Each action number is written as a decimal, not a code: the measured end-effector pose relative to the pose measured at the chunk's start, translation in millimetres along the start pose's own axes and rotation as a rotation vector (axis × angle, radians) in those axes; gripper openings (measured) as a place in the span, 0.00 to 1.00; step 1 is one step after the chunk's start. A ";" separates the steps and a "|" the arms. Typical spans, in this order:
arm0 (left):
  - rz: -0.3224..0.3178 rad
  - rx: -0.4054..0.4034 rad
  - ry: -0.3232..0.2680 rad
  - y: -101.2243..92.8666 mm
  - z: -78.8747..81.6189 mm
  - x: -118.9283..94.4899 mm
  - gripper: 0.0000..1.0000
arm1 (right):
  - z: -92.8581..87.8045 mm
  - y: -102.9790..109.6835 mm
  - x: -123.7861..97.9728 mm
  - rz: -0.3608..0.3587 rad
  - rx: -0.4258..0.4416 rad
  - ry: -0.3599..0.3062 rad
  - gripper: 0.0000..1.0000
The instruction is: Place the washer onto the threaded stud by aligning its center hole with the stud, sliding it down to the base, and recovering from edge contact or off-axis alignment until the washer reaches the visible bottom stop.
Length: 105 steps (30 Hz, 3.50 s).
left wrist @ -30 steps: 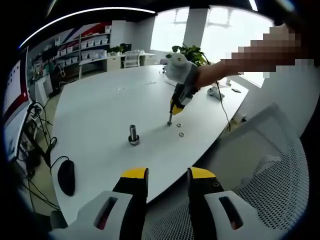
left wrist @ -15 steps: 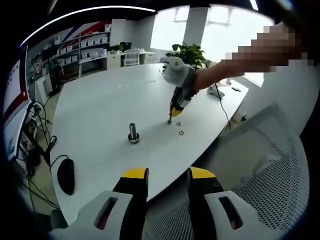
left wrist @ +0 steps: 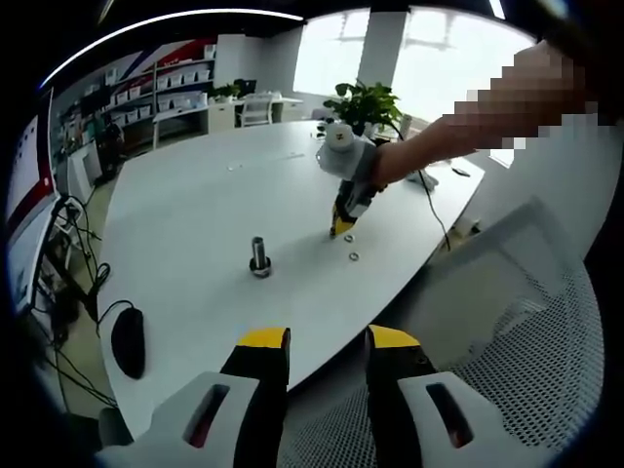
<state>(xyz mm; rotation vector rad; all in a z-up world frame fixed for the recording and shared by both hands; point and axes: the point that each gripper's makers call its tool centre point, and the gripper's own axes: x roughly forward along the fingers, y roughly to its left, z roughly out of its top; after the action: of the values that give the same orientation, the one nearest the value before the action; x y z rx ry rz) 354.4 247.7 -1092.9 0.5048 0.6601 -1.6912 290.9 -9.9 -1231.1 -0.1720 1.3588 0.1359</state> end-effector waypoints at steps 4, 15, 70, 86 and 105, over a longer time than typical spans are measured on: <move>-0.002 0.001 0.003 -1.2 -0.4 -0.2 0.29 | -2.6 4.7 3.1 0.006 0.009 0.004 0.14; 0.007 -0.004 -0.001 0.9 0.1 -0.8 0.29 | 0.5 -2.1 5.9 -0.010 0.017 0.009 0.19; -0.004 0.001 -0.015 -0.9 2.1 -1.4 0.29 | -44.9 24.6 4.3 -0.007 0.140 0.004 0.25; -0.001 -0.003 -0.013 -0.6 2.1 -1.9 0.29 | -40.6 23.6 2.5 0.002 0.141 -0.026 0.24; -0.004 -0.003 0.000 -1.3 0.3 -0.9 0.28 | -39.4 12.4 5.6 0.000 0.129 -0.027 0.19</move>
<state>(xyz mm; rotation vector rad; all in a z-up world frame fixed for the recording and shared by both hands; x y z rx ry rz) 353.3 248.4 -1091.9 0.5011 0.6639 -1.6940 251.8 -5.6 -1245.1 -0.0612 1.3362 0.0499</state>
